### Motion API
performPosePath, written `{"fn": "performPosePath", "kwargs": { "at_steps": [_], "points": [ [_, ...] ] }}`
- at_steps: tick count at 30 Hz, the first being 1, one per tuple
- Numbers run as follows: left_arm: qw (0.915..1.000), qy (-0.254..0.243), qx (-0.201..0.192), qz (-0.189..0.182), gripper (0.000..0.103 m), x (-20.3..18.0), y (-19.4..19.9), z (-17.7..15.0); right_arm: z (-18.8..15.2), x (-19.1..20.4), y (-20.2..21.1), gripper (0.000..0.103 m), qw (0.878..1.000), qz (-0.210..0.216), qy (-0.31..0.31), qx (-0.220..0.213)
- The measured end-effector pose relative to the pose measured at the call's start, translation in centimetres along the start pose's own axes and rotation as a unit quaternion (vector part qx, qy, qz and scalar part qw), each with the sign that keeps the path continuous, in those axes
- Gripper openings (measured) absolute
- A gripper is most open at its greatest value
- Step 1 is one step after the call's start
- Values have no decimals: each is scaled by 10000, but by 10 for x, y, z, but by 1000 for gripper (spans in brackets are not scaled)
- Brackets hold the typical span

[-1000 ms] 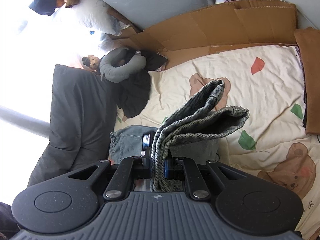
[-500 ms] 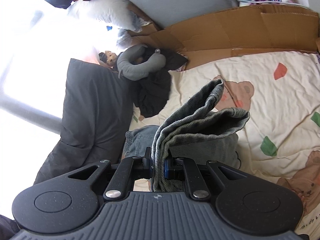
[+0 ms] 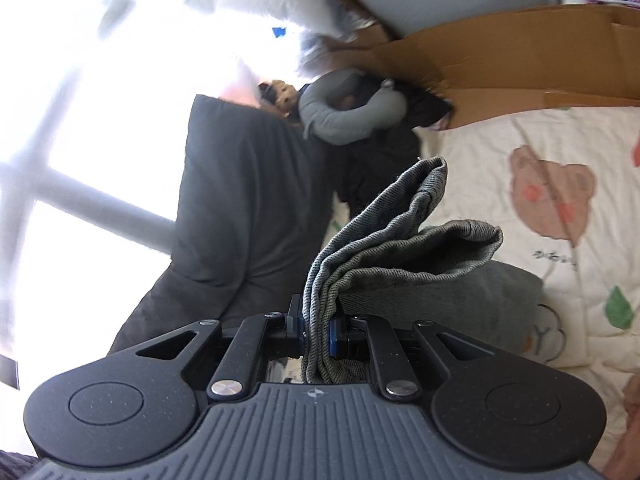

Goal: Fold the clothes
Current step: 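Open the left gripper to release the denim onto the sheet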

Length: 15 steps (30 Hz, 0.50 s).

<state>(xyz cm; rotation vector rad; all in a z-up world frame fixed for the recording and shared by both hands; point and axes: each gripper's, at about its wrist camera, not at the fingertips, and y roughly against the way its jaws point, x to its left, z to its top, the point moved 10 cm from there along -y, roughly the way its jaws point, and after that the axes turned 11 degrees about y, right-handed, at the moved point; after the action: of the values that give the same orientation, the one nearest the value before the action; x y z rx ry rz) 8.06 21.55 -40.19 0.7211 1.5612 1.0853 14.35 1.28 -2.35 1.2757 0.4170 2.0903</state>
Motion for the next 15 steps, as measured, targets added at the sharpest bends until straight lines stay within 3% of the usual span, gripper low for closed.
{"fn": "performPosePath", "kwargs": {
  "at_steps": [4, 9, 15],
  "points": [
    [9981, 383, -486, 70, 39, 40, 42, 16, 8, 21, -35, 10, 9995, 130, 151, 235],
    [9921, 851, -923, 73, 41, 82, 84, 29, 15, 43, -84, 10, 9980, 282, 261, 502],
    [9821, 1269, -1393, -43, 44, 106, 118, 41, 20, 55, -142, 10, 9962, 419, 226, 730]
  ]
}}
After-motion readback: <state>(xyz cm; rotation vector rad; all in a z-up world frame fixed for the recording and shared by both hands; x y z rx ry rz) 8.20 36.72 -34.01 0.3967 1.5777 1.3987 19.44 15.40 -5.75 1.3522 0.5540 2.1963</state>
